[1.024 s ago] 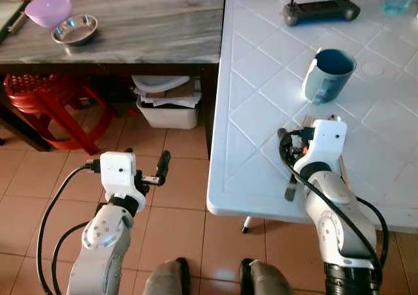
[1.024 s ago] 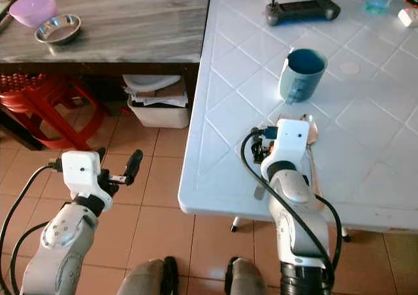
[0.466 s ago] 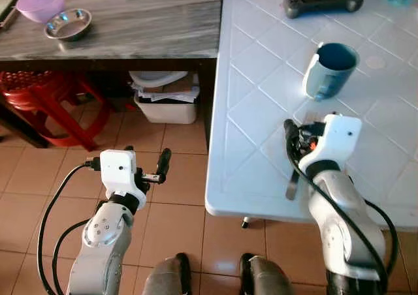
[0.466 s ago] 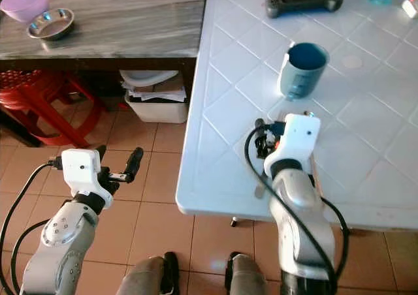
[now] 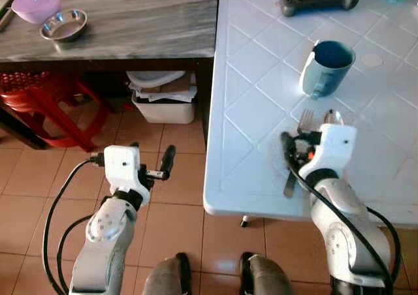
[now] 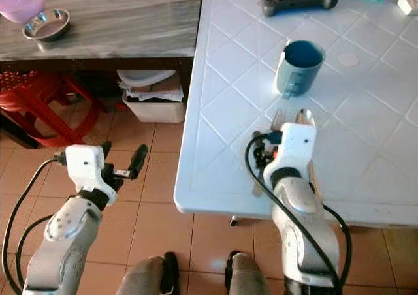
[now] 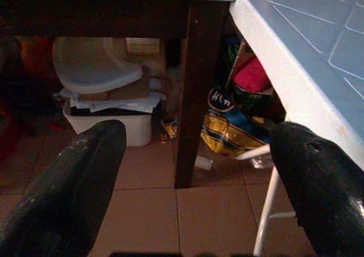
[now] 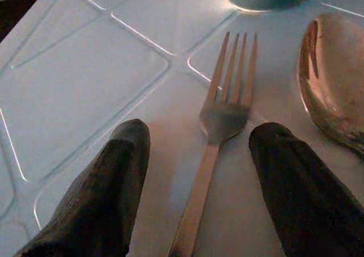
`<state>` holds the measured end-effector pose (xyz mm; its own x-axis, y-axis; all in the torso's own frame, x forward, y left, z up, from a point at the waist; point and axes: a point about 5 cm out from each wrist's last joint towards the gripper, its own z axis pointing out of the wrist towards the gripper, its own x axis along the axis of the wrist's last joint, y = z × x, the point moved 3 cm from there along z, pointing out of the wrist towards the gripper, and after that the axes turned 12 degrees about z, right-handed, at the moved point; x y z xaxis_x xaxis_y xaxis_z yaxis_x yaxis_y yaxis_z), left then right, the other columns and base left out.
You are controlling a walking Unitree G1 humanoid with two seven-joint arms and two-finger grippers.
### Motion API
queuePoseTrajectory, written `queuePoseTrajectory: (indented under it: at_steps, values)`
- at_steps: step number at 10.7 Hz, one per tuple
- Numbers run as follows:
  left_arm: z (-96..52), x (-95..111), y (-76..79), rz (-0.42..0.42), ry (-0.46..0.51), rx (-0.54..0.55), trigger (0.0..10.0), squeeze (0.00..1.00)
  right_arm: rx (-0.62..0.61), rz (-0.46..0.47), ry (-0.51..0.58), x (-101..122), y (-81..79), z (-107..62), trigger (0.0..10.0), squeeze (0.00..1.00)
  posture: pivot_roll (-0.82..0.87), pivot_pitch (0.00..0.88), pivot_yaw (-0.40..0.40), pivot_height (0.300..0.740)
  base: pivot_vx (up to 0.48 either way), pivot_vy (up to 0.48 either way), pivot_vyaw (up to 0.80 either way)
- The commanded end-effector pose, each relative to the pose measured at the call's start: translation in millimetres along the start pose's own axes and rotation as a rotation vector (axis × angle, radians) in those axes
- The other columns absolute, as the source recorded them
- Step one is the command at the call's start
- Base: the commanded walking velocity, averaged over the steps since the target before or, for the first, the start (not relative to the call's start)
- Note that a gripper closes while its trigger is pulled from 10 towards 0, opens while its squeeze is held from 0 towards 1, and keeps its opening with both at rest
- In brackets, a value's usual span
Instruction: Setting the table
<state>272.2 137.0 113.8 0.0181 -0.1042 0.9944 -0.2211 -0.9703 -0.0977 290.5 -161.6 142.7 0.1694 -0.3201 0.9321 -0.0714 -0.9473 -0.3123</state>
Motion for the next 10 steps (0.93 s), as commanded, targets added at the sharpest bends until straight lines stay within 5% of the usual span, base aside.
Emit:
queuePoseTrajectory:
  at_steps: [1, 4, 5, 7, 8, 10]
  values:
    - [-1.7, -5.1, -1.2, 0.005, -0.02, -0.002, 10.0, 0.0, 0.018, 0.018, -0.082, -17.4, -2.8, 3.3, 10.0, 0.0, 0.01, 0.2, 0.086, 0.74, 0.0, 0.0, 0.0]
    - [-1.8, -5.2, -1.2, 0.004, -0.02, -0.002, 10.0, 0.0, 0.028, 0.013, -0.119, -22.8, -4.4, 4.3, 10.0, 0.0, 0.01, 0.2, 0.086, 0.74, 0.0, 0.0, 0.0]
    - [-4.2, -5.5, -0.6, 0.001, -0.024, -0.003, 10.0, 0.0, -0.056, 0.026, -0.286, -45.1, 13.5, 3.2, 0.0, 0.0, 0.02, 0.218, 0.075, 0.74, 0.0, 0.0, 0.0]
    - [-5.4, -6.6, 1.7, -0.009, -0.032, -0.027, 10.0, 0.0, -0.075, 0.01, -0.339, -48.1, 22.2, 9.4, 0.9, 0.0, 0.02, 0.221, 0.08, 0.74, 0.0, 0.0, 0.0]
    - [-5.7, -7.0, 4.6, -0.008, -0.035, -0.052, 10.0, 0.0, -0.071, -0.001, -0.342, -47.1, 24.2, 13.1, 0.0, 0.0, 0.02, 0.227, 0.08, 0.74, 0.0, 0.0, 0.0]
    - [-7.2, -7.7, 5.4, -0.002, -0.039, -0.065, 10.0, 0.0, -0.065, -0.003, -0.404, -57.2, 24.6, 11.1, 0.0, 0.0, 0.02, 0.232, 0.079, 0.74, 0.0, 0.0, 0.0]
